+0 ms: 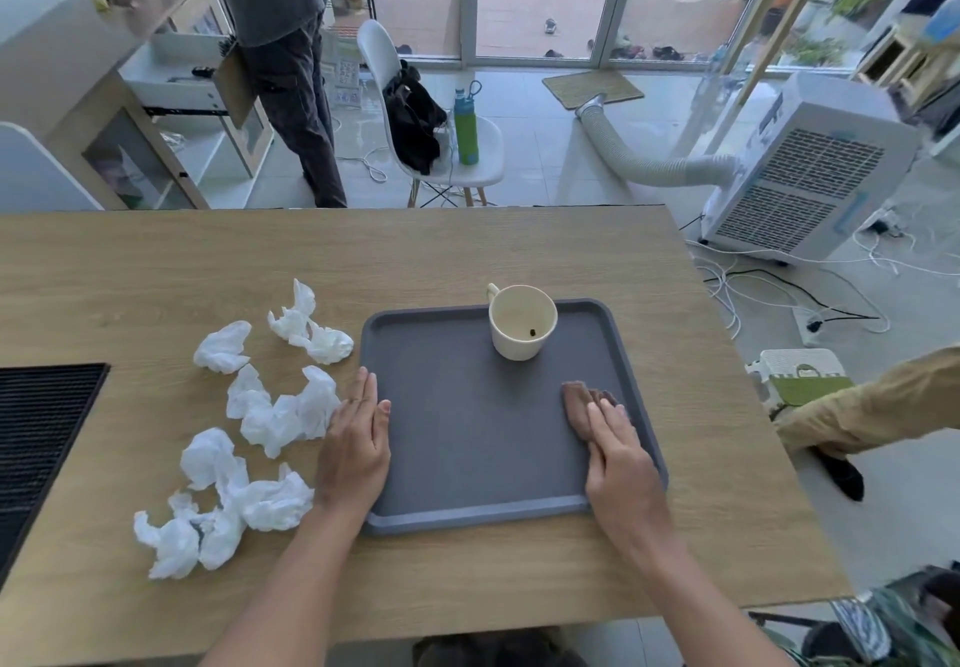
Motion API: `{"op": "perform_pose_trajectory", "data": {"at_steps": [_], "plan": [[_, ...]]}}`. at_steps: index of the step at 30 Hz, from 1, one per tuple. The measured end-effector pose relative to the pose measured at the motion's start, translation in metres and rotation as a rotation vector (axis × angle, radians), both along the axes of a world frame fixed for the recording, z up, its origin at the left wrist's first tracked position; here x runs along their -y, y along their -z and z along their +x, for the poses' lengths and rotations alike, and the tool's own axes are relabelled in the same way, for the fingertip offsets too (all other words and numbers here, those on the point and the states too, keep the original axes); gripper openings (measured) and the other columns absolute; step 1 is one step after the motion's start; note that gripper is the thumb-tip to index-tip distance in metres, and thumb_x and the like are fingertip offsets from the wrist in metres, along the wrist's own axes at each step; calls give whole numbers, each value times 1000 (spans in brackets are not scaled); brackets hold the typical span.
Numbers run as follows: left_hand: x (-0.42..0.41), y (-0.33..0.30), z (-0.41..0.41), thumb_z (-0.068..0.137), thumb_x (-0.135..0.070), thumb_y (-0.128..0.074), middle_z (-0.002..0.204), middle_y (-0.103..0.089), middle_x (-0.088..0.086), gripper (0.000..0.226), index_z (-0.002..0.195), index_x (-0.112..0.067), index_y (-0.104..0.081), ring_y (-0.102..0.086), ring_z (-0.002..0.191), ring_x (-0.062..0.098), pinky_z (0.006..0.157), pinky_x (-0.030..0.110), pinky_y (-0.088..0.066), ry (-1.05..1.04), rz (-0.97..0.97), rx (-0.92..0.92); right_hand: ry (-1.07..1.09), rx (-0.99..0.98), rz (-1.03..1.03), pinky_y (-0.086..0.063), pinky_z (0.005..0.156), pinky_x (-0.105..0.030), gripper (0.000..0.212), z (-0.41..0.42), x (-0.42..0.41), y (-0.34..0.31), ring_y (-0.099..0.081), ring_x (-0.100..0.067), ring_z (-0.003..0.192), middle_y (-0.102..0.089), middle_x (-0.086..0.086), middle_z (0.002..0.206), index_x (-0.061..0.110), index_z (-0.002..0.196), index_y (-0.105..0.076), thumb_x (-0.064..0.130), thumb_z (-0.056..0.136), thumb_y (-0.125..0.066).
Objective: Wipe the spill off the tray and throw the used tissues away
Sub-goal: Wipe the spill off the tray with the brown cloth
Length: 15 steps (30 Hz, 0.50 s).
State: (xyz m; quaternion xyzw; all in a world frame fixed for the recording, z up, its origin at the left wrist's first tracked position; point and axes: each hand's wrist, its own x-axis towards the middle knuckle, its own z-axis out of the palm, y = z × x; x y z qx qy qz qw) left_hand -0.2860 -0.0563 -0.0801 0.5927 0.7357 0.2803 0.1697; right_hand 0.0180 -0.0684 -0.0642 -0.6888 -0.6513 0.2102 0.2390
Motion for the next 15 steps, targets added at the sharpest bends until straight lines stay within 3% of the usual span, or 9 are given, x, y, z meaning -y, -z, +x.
{"op": "perform_pose_trajectory", "data": {"at_steps": [5, 8, 12, 15], "plan": [[1, 1, -2, 99, -36, -28, 154, -29, 0, 53, 145, -11, -34, -32, 140, 21, 113, 38, -30, 14, 2, -3, -226, -44, 18, -19, 120, -30, 58, -58, 23, -2, -23, -16, 146, -37, 1, 153, 13, 145, -43, -6, 91, -50], [1, 0, -3, 98, -37, -28, 153, -29, -1, 53, 144, -11, -35, -32, 139, 19, 111, 29, -24, 20, 6, 7, -349, -26, 44, -19, 120, -30, 59, -74, 13, 2, -20, -12, 147, -34, 3, 154, 15, 147, -41, -6, 92, -47], [2, -1, -3, 98, -37, -28, 152, -30, -4, 53, 144, -12, -36, -35, 138, 19, 109, 27, -25, 5, 5, 19, -145, 19, 27, -29, 117, -38, 59, -32, -14, 10, -26, -18, 146, -38, -2, 154, 13, 145, -45, -10, 90, -46], [3, -1, -2, 98, -36, -28, 151, -31, -4, 52, 144, -13, -36, -38, 136, 21, 109, 31, -28, 5, 11, 10, -3, 67, 32, -28, 118, -36, 58, -10, -10, 12, -26, -19, 146, -39, -5, 153, 8, 146, -42, -9, 91, -48]]}}
